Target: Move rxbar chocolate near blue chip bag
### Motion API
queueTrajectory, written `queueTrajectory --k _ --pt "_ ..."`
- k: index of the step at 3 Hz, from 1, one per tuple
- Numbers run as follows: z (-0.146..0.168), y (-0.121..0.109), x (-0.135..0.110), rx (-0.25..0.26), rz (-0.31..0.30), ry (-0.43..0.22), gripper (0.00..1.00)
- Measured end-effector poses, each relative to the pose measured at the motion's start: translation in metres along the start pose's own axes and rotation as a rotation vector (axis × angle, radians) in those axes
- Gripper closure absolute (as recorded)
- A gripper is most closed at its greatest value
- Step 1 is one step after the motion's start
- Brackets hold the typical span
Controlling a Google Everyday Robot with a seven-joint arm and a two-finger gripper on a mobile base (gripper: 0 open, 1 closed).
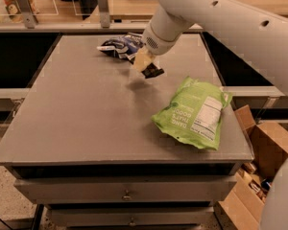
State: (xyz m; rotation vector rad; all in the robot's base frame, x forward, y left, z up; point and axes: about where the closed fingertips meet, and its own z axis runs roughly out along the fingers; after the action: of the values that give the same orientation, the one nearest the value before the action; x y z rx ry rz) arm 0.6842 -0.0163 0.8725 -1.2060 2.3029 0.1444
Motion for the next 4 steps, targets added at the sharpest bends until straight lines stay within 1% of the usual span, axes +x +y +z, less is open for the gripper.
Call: queueTrajectory --k 1,2,3,4 --pt "0.005 -0.045 -0.018 0.069 0.030 -0.049 1.00" --pt "0.019 -0.082 -0.032 0.121 0.067 -0.055 1.00" --pt "0.031 -0.105 -0.041 0.148 0.103 -0.050 0.85" --pt "0.041 -0.117 -0.048 0.169 0.128 -0.039 0.62"
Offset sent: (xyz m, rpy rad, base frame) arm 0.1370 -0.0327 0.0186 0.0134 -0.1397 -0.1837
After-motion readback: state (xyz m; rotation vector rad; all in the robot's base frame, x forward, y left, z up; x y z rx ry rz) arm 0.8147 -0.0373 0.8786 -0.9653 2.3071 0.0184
